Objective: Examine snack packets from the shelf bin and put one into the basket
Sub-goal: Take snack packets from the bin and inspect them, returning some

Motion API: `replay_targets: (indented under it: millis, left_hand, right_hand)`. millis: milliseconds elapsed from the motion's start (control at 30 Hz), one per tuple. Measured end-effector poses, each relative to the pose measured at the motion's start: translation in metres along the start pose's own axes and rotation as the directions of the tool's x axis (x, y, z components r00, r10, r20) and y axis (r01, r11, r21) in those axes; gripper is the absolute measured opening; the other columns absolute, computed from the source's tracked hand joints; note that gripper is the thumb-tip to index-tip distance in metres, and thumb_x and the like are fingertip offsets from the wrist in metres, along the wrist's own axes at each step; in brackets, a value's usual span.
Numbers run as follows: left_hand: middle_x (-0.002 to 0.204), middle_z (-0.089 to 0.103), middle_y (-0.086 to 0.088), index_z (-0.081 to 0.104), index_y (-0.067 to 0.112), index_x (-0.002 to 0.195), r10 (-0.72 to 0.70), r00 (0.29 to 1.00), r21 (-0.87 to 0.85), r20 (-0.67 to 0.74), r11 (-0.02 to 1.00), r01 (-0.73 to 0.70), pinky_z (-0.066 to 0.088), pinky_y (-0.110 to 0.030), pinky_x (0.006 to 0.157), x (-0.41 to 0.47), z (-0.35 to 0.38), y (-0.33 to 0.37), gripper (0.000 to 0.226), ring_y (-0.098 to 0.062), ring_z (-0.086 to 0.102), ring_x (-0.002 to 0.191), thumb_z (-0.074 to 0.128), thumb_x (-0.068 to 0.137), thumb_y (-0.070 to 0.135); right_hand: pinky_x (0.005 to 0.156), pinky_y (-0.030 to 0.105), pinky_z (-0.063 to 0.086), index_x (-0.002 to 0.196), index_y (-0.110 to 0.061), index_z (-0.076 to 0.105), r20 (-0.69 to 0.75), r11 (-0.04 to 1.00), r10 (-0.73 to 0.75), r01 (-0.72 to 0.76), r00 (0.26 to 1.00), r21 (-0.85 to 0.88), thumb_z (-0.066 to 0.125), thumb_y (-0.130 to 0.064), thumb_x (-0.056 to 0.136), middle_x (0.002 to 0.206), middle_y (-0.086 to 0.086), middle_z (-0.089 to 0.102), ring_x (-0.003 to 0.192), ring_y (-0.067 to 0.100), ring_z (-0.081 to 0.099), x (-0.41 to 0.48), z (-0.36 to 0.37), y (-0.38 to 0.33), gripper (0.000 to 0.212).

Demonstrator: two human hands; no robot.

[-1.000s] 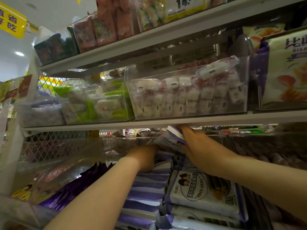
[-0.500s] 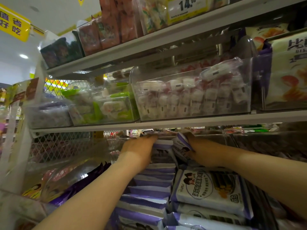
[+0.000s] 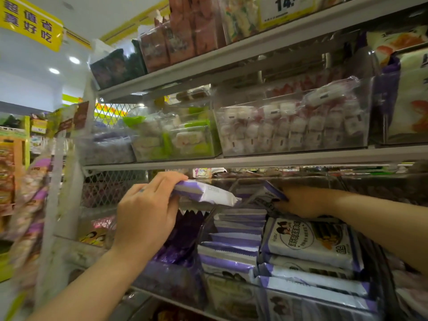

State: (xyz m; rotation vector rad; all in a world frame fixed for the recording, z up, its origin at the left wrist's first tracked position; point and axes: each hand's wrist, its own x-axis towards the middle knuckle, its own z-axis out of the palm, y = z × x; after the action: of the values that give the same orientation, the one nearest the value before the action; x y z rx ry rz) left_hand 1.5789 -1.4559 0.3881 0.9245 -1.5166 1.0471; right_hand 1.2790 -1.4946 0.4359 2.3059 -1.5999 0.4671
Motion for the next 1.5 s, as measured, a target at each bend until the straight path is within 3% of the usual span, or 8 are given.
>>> replay_targets:
  millis: [133, 267, 433, 633, 933, 1100, 1300, 1500]
  left_hand:
    - [0.090, 0.073, 0.001, 0.067, 0.018, 0.102, -0.095, 0.995, -0.027, 0.017, 0.995, 0.095, 0.037, -0.026, 0.057, -0.014, -0.022, -0.001, 0.034, -0.032, 0.062, 0.055, 0.072, 0.072, 0.002]
    - [0.088, 0.072, -0.003, 0.064, 0.021, 0.112, -0.208, 0.976, -0.157, 0.058, 0.964, 0.215, 0.048, -0.034, 0.059, -0.030, -0.045, 0.001, 0.037, -0.035, 0.065, 0.064, 0.071, 0.079, 0.007]
    - [0.093, 0.070, 0.001, 0.059, 0.029, 0.119, -0.318, 0.937, -0.214, 0.144, 0.914, 0.343, 0.053, -0.045, 0.065, -0.058, -0.074, 0.002, 0.031, -0.032, 0.064, 0.077, 0.065, 0.089, 0.021]
    - [0.061, 0.054, 0.014, 0.056, 0.039, 0.102, -0.394, 0.839, -0.100, 0.374, 0.883, 0.459, 0.034, -0.026, 0.046, -0.114, -0.118, -0.018, 0.017, -0.005, 0.051, 0.056, 0.065, 0.088, 0.041]
    - [0.073, 0.064, 0.004, 0.061, 0.033, 0.084, -0.428, 0.565, -0.014, 0.705, 0.789, 0.615, 0.052, -0.043, 0.067, -0.184, -0.167, -0.068, 0.020, -0.019, 0.062, 0.072, 0.069, 0.078, 0.050]
    - [0.082, 0.072, 0.014, 0.070, 0.032, 0.087, -0.614, 0.431, -0.114, 0.662, 0.485, 0.867, 0.048, -0.031, 0.066, -0.237, -0.173, -0.092, 0.013, 0.000, 0.062, 0.068, 0.075, 0.080, 0.041]
    - [0.099, 0.076, -0.002, 0.068, 0.017, 0.103, -0.690, 0.083, -0.345, 0.719, -0.252, 0.904, 0.053, -0.043, 0.086, -0.288, -0.146, -0.084, 0.017, -0.023, 0.071, 0.095, 0.058, 0.094, 0.027]
    - [0.097, 0.076, -0.012, 0.068, 0.011, 0.099, -0.704, 0.045, -0.439, 0.709, -0.390, 0.810, 0.060, -0.036, 0.077, -0.301, -0.125, -0.082, 0.017, -0.024, 0.073, 0.089, 0.054, 0.097, 0.020]
  right_hand:
    - [0.101, 0.037, 0.045, 0.141, -0.026, 0.038, 0.066, 0.995, 0.101, -0.099, 0.993, -0.028, 0.056, -0.034, 0.094, 0.135, 0.002, 0.052, 0.114, 0.022, 0.054, -0.016, -0.010, -0.010, 0.051]
    - [0.079, 0.029, 0.049, 0.139, -0.018, 0.041, 0.034, 0.986, 0.143, -0.140, 0.989, -0.095, 0.055, -0.034, 0.094, 0.118, 0.004, 0.060, 0.096, 0.020, 0.058, -0.040, -0.018, -0.039, 0.049]
    - [0.090, 0.034, 0.050, 0.131, -0.026, 0.052, -0.303, 0.982, -0.131, 0.165, 0.944, 0.088, 0.064, -0.031, 0.088, 0.120, -0.002, 0.063, 0.108, 0.016, 0.059, -0.072, -0.009, -0.111, 0.044]
    - [0.095, 0.024, 0.045, 0.139, -0.033, 0.042, -0.142, 0.772, -0.307, 0.334, 0.941, 0.540, 0.067, -0.035, 0.085, 0.121, -0.014, 0.055, 0.112, 0.003, 0.053, -0.096, 0.039, -0.203, 0.059]
    - [0.085, 0.034, 0.052, 0.103, -0.012, 0.068, -0.081, 0.353, -0.286, 0.184, 0.955, 0.917, 0.053, -0.031, 0.096, 0.099, 0.006, 0.073, 0.092, 0.017, 0.068, -0.099, 0.147, -0.301, 0.025]
    - [0.078, 0.042, 0.054, 0.100, -0.012, 0.070, 0.091, 0.099, -0.156, -0.076, 0.984, 0.992, 0.053, -0.033, 0.096, 0.097, 0.012, 0.074, 0.088, 0.028, 0.069, -0.101, 0.206, -0.332, 0.027]
    - [0.096, 0.054, 0.048, 0.107, 0.000, 0.060, 0.316, -0.307, -0.172, -0.356, 0.933, 0.882, 0.055, -0.025, 0.090, 0.110, 0.024, 0.068, 0.105, 0.041, 0.063, -0.101, 0.256, -0.369, 0.030]
    - [0.101, 0.056, 0.045, 0.125, 0.005, 0.056, 0.388, -0.431, -0.206, -0.439, 0.898, 0.789, 0.056, -0.033, 0.086, 0.118, 0.026, 0.065, 0.112, 0.041, 0.061, -0.095, 0.275, -0.368, 0.054]
